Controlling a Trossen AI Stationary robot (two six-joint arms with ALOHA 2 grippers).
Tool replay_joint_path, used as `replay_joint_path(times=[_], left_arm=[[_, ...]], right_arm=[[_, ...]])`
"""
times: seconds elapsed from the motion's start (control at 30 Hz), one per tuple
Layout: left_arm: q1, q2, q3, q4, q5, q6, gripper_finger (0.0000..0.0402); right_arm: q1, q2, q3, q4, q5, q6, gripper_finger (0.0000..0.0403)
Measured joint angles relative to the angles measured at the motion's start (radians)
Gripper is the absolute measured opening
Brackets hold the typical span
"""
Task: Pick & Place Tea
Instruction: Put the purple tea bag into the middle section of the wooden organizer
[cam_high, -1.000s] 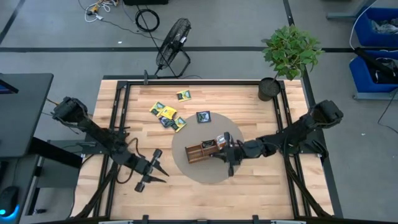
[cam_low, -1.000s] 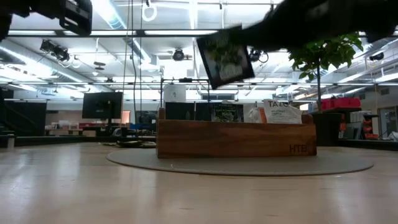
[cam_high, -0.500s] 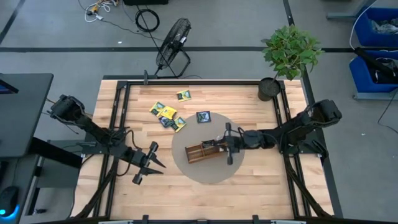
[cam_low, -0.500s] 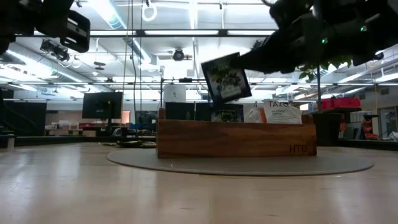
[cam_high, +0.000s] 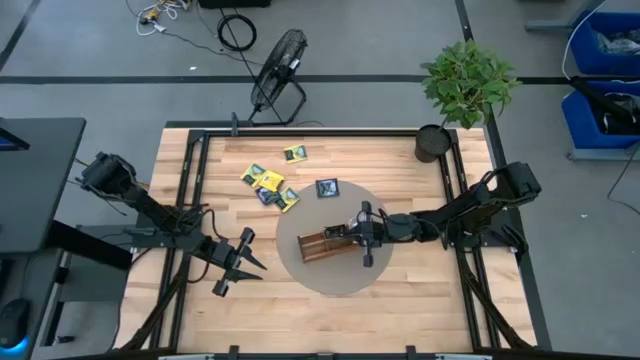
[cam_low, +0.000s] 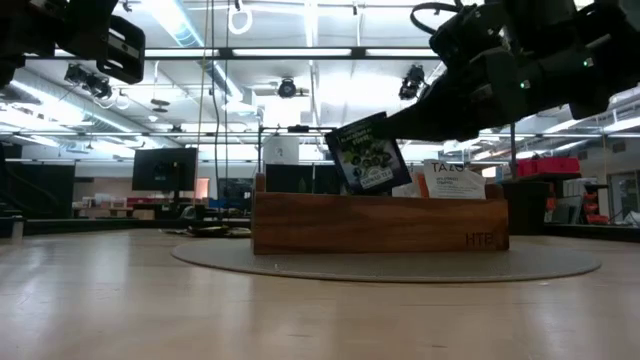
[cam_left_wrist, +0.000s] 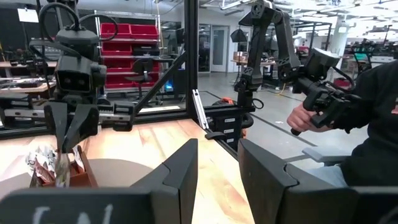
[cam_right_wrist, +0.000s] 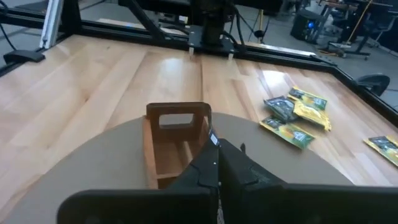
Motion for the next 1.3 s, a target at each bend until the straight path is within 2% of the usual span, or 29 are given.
replay_joint_path(times=[0.27, 0.47, 0.63, 0.83, 0.93, 1.1, 1.2, 1.3], left_arm=[[0.0, 0.0, 0.0, 0.001, 0.0, -0.002, 0.0119], [0.0, 0.0, 0.0, 0.002, 0.0, -0.002, 0.0119], [0.0, 0.0, 0.0, 0.002, 0.0, -0.008, 0.0119], [0.0, 0.0, 0.0, 0.002, 0.0, -0.006, 0.0119], [0.0, 0.0, 0.0, 0.003, 0.0, -0.009, 0.0119], [0.0, 0.0, 0.0, 0.002, 0.0, -0.008, 0.0119], [0.0, 0.0, 0.0, 0.003, -0.001, -0.006, 0.0119], [0.0, 0.0, 0.0, 0.003, 0.0, -0.005, 0.0119]], right_arm=[[-0.003, 0.047, 0.024, -0.004, 0.0, 0.004, 0.0004], [-0.007, 0.05, 0.042, -0.028, 0.014, 0.02, 0.0038], [-0.007, 0.05, 0.074, -0.159, 0.076, 0.053, 0.0072], [-0.002, 0.039, 0.123, -0.253, 0.066, 0.029, 0.0097], [-0.002, 0.004, 0.187, -0.408, 0.048, 0.06, 0.0102], [-0.002, -0.022, 0.347, -0.791, 0.041, 0.126, 0.0102], [-0.01, -0.022, 0.459, -1.012, -0.004, 0.162, 0.0101], [-0.011, -0.022, 0.527, -1.15, -0.021, 0.18, 0.0101]])
